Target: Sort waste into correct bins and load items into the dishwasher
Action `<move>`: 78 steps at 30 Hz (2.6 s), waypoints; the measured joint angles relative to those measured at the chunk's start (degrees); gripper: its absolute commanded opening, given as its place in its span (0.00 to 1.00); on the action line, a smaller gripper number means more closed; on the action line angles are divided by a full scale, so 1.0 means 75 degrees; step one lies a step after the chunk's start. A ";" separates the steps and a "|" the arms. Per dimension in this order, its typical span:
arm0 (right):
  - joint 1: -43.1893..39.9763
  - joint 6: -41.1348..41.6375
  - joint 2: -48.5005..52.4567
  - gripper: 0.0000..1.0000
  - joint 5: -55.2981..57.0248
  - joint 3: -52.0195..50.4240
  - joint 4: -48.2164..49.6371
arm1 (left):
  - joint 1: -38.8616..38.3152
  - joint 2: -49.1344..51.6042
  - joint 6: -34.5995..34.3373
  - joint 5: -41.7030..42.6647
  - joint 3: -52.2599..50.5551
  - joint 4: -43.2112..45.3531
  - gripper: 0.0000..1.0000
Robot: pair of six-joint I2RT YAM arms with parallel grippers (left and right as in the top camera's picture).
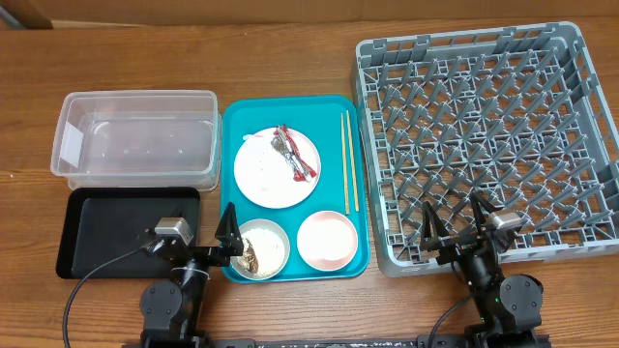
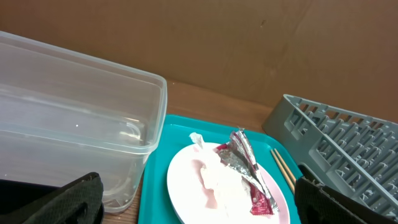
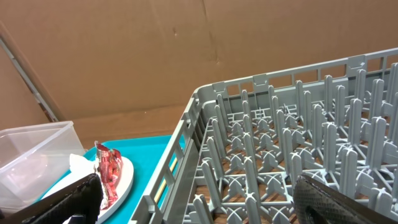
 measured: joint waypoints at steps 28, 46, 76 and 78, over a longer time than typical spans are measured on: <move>0.0000 0.0003 0.0000 1.00 0.0000 0.0000 0.0000 | 0.0000 0.0000 0.0000 0.0000 0.0000 0.0000 1.00; 0.0000 0.0003 0.0000 1.00 -0.0003 0.0000 -0.0006 | 0.0000 0.0000 0.0000 0.0000 0.0000 0.0000 1.00; 0.0000 -0.0163 0.0000 1.00 0.0463 0.0000 -0.0012 | 0.0000 0.0000 0.0000 -0.0009 0.0000 0.0122 1.00; 0.0000 -0.0181 0.0000 1.00 0.0542 0.0000 -0.0029 | 0.0000 0.0000 0.0000 -0.0026 0.0000 0.0213 1.00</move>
